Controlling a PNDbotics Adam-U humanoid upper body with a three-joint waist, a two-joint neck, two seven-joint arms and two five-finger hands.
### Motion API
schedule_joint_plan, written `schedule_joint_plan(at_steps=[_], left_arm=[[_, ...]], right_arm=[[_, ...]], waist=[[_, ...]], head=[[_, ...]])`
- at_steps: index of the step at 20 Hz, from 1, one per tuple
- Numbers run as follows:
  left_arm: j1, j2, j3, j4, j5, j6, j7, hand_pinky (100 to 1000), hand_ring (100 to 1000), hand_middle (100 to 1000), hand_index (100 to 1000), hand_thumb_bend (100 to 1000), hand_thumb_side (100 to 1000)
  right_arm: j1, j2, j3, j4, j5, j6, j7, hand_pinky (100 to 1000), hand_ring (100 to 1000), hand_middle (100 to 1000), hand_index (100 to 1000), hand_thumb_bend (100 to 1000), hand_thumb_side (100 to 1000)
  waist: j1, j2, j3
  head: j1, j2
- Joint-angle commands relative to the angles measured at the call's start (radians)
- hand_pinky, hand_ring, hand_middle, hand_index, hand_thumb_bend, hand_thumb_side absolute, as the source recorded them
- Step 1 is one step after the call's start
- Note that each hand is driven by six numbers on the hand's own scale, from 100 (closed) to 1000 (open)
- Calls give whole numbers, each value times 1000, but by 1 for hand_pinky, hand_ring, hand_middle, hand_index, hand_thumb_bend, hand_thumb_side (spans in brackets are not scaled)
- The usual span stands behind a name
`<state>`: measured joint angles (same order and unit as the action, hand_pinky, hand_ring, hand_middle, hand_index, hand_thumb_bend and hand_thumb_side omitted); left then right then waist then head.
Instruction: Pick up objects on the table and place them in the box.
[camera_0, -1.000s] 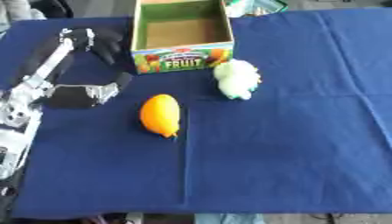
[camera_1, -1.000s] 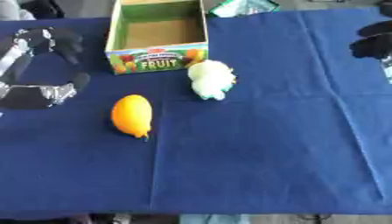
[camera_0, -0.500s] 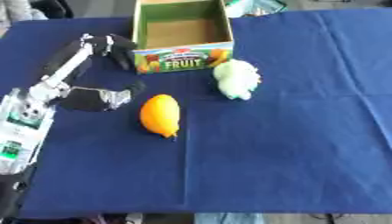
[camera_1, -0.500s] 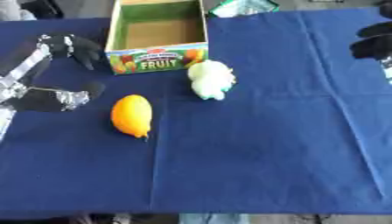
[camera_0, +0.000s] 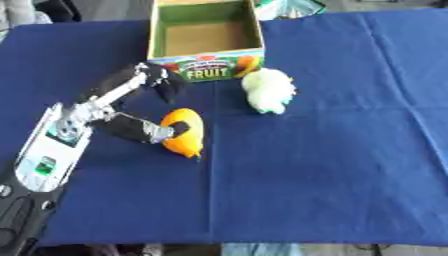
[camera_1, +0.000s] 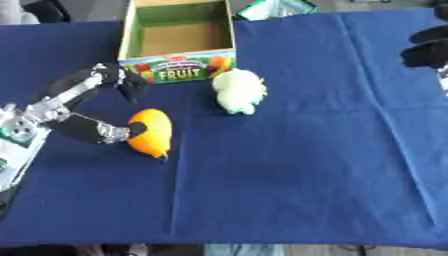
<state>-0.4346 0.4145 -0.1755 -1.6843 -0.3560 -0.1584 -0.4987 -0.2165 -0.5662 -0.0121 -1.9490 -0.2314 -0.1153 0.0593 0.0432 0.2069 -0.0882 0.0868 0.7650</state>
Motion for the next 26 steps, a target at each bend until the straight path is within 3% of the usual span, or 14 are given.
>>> schedule_joint_plan(at_steps=[1, 19, 23, 25, 26], left_arm=[[-20, 27, -15, 18, -16, 3, -14, 642, 576, 629, 801, 477, 382], [-18, 20, -34, 62, -331, 18, 31, 684, 629, 680, 813, 461, 321], [-15, 21, -37, 65, -398, 4, 46, 690, 633, 683, 820, 400, 240], [-14, 22, -37, 68, -427, -6, 41, 690, 625, 674, 821, 355, 135], [-14, 23, -37, 69, -441, -12, 37, 686, 613, 663, 820, 288, 100]], right_arm=[[-11, -15, -8, -8, -7, -1, 3, 701, 685, 674, 905, 100, 499], [-11, -13, -9, -7, -9, -3, 4, 701, 685, 673, 905, 100, 498], [-10, -13, -10, -6, -9, -3, 4, 701, 685, 673, 905, 100, 498], [-10, -13, -10, -6, -9, -3, 4, 701, 685, 673, 905, 100, 498], [-10, -13, -10, -6, -9, -3, 4, 701, 685, 673, 905, 100, 498]], waist=[[-2, -14, -2], [-6, -17, -6], [-7, -17, -6], [-7, -17, -5], [-7, -17, -5]], head=[[4, 5], [3, 5], [3, 5], [3, 5], [3, 5]])
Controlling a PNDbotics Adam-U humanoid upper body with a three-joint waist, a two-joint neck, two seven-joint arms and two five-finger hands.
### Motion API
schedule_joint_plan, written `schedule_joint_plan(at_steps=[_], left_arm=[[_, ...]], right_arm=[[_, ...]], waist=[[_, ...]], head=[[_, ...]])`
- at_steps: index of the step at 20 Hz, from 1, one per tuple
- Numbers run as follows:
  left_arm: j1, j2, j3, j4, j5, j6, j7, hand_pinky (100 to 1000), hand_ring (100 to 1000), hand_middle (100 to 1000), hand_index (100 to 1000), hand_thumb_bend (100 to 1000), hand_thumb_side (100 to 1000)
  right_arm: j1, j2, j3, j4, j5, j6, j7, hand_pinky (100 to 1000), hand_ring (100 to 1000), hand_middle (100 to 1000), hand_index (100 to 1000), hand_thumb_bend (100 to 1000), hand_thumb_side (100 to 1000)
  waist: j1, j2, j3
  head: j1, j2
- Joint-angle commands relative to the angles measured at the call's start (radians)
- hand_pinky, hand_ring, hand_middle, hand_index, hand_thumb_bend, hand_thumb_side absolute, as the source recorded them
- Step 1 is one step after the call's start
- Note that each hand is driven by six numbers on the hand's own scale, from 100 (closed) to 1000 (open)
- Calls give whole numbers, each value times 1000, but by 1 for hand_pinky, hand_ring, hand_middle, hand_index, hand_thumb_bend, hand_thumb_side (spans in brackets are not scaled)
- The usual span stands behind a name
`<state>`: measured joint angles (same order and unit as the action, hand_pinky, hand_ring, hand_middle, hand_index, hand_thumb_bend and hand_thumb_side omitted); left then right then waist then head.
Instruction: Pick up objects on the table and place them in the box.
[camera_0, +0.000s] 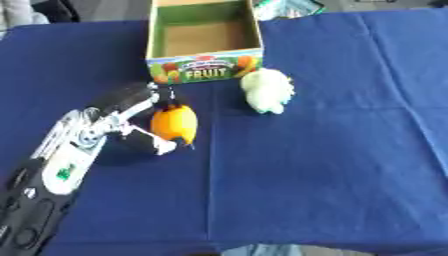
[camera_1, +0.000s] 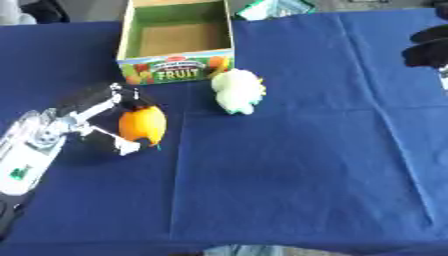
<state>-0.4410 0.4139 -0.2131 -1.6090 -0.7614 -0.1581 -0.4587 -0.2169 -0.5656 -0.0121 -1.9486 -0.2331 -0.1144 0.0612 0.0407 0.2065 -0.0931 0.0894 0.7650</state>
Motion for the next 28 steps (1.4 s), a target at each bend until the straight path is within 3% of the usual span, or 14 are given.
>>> schedule_joint_plan(at_steps=[1, 3, 4, 11, 15, 22, 28], left_arm=[[-7, 25, 1, -6, -49, -18, -7, 679, 602, 651, 817, 239, 100], [-7, 27, 3, -5, -68, -27, -10, 654, 566, 608, 792, 117, 100], [-6, 27, 4, -5, -74, -30, -8, 635, 542, 584, 775, 100, 100], [-8, 33, 13, -16, -132, -41, 57, 486, 328, 348, 564, 100, 137], [-10, 39, 24, -28, -192, -41, 135, 447, 244, 244, 476, 100, 147], [-43, 66, 65, -77, -203, -23, 219, 460, 241, 235, 470, 100, 152], [-142, 102, 81, -57, -208, -6, 262, 476, 255, 249, 480, 100, 144]], right_arm=[[-10, -13, -10, -6, -7, -4, 2, 701, 685, 673, 905, 100, 498], [-10, -13, -10, -6, -7, -4, 2, 701, 685, 673, 905, 100, 498], [-10, -13, -10, -6, -7, -4, 2, 701, 685, 673, 905, 100, 498], [-10, -13, -10, -5, -7, -4, 2, 702, 685, 673, 905, 100, 498], [-9, -14, -11, -5, -8, -4, 1, 702, 685, 672, 905, 100, 498], [-8, -16, -12, -5, -8, -4, 1, 702, 685, 672, 905, 100, 499], [-8, -16, -9, -4, -9, -4, 3, 702, 685, 672, 905, 100, 499]], waist=[[-4, -17, 0], [-4, -16, 0], [-4, -16, 0], [-4, -17, -1], [-4, -18, -1], [-3, -21, -1], [-4, -22, -7]], head=[[0, 5], [0, 5], [-1, 5], [-2, 5], [-3, 5], [-7, 5], [-4, 5]])
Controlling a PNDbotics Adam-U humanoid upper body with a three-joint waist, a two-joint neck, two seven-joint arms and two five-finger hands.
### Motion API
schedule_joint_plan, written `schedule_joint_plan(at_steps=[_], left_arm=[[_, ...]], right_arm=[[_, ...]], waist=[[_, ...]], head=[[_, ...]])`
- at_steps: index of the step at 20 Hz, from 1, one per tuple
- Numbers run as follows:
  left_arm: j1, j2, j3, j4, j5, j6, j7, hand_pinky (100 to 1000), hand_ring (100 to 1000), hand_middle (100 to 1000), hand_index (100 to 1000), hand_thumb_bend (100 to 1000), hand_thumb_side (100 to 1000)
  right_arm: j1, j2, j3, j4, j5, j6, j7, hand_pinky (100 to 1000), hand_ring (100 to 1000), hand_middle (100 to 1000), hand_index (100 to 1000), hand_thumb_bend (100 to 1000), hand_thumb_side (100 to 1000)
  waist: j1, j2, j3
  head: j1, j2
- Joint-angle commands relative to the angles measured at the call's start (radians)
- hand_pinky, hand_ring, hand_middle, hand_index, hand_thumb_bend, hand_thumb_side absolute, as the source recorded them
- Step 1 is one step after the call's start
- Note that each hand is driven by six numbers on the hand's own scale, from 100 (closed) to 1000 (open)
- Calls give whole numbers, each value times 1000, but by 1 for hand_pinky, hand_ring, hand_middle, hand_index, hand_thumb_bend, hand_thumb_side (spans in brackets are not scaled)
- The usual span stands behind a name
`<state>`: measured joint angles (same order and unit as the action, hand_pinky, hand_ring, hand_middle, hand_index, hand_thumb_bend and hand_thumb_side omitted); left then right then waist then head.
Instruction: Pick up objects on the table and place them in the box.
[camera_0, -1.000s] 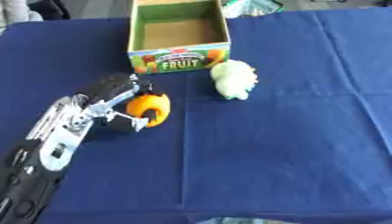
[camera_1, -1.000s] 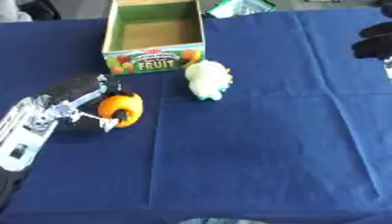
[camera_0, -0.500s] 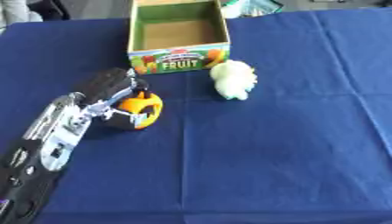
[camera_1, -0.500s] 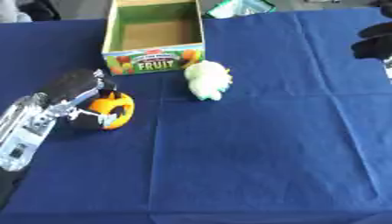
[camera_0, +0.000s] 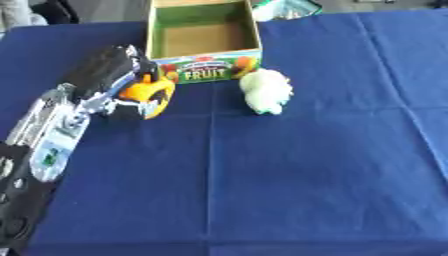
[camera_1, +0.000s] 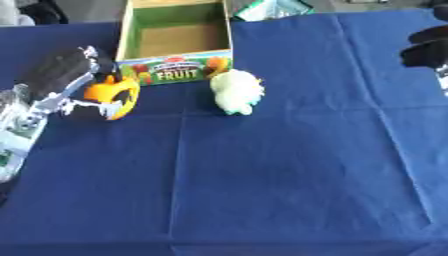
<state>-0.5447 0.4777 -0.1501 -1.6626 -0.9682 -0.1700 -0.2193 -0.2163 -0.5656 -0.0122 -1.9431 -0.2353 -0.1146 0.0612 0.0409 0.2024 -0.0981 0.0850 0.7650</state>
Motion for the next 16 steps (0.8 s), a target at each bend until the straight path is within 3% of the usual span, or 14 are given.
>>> schedule_joint_plan(at_steps=[1, 9, 16], left_arm=[[-57, 35, 21, 8, -4, 10, 32, 475, 254, 247, 479, 100, 144], [-231, -14, 38, 216, -46, 36, 120, 482, 259, 263, 479, 100, 128], [-348, -90, 71, 418, -131, 14, 213, 496, 268, 272, 489, 100, 126]], right_arm=[[-9, -16, -9, -10, -7, -4, 3, 702, 685, 672, 905, 100, 499], [-18, -11, -2, -10, -11, -4, 11, 702, 685, 672, 906, 100, 499], [-25, -6, 7, -10, -13, -1, 22, 703, 685, 671, 906, 100, 501]], waist=[[-4, -17, -3], [-9, -12, -26], [-8, -5, -50]], head=[[0, 5], [14, 5], [29, 5]])
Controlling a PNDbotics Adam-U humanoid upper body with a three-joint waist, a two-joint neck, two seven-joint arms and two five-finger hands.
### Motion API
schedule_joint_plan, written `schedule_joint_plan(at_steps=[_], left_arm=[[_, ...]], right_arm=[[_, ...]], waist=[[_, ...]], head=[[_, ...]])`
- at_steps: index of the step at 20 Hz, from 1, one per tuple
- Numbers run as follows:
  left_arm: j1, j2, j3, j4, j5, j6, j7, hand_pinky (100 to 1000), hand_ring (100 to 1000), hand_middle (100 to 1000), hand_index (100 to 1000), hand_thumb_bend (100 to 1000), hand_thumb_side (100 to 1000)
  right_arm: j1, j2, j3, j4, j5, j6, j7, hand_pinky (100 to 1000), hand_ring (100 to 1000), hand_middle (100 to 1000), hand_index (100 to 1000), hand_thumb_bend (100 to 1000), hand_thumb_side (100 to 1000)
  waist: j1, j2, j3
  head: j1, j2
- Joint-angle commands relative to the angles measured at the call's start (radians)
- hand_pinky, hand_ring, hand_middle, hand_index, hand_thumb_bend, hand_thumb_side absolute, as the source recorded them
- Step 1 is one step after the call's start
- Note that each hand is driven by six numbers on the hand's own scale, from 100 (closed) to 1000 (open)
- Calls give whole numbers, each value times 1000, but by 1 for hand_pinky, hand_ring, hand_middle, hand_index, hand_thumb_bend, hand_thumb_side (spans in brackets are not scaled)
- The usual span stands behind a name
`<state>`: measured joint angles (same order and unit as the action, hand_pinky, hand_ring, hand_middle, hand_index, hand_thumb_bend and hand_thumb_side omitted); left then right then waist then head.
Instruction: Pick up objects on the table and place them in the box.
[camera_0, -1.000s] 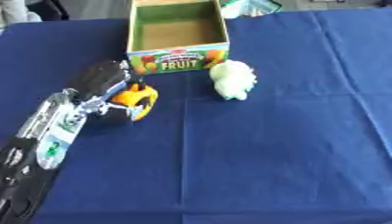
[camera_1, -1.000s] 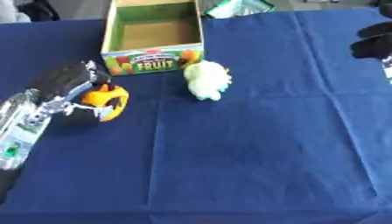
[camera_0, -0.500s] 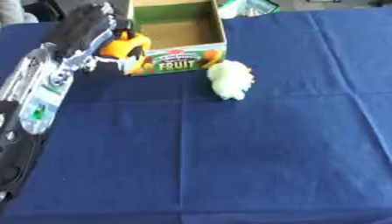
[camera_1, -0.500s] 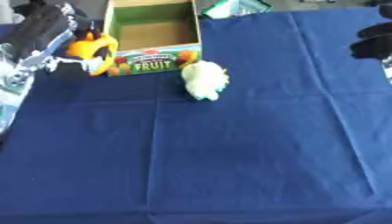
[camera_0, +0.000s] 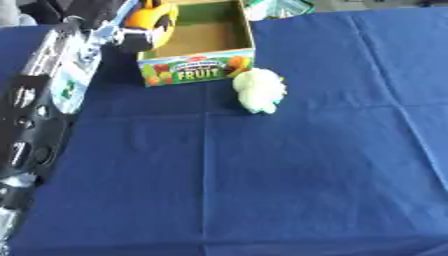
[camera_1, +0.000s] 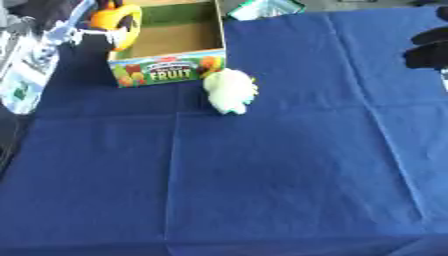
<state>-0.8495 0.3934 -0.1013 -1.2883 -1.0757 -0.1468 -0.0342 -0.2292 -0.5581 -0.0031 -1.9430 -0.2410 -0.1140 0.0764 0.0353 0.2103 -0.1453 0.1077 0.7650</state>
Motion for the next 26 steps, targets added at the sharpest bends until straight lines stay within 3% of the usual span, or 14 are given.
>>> schedule_joint_plan(at_steps=[1, 9, 13, 14, 16, 19, 24, 26], left_arm=[[-54, -14, 27, 68, -32, -14, 37, 497, 269, 273, 490, 100, 125], [-121, -76, 100, 256, -74, -2, 98, 520, 313, 323, 532, 100, 106], [-137, -94, 135, 329, -94, 17, 122, 570, 418, 434, 627, 100, 100], [-139, -97, 139, 344, -101, 21, 123, 584, 455, 469, 658, 123, 100], [-142, -100, 146, 369, -118, 26, 116, 644, 577, 577, 732, 316, 100], [-142, -101, 152, 379, -139, 33, 99, 717, 708, 718, 788, 534, 301], [-136, -95, 168, 362, -118, 48, 96, 753, 771, 807, 832, 727, 557], [-133, -86, 174, 343, -77, 54, 103, 760, 776, 816, 838, 748, 645]], right_arm=[[-14, -13, -1, -10, -8, -1, 8, 702, 684, 671, 906, 100, 500], [-38, -7, 16, -17, -13, 1, 25, 703, 684, 670, 906, 100, 500], [-48, -5, 22, -20, -13, 2, 34, 703, 684, 670, 906, 100, 500], [-49, -5, 23, -21, -13, 2, 35, 703, 684, 670, 906, 100, 500], [-52, -5, 24, -21, -13, 2, 36, 703, 685, 670, 906, 100, 500], [-53, -4, 24, -21, -12, 2, 38, 703, 685, 670, 906, 100, 500], [-50, -4, 21, -20, -11, 1, 36, 703, 685, 670, 906, 100, 500], [-48, -4, 20, -18, -10, 2, 36, 703, 685, 670, 906, 100, 500]], waist=[[-2, -12, -6], [4, 5, -55], [7, 14, -78], [8, 16, -83], [9, 18, -90], [10, 20, -93], [12, 17, -91], [13, 15, -87]], head=[[8, 5], [32, 5], [45, 5], [47, 5], [50, 5], [50, 5], [45, 5], [42, 5]])
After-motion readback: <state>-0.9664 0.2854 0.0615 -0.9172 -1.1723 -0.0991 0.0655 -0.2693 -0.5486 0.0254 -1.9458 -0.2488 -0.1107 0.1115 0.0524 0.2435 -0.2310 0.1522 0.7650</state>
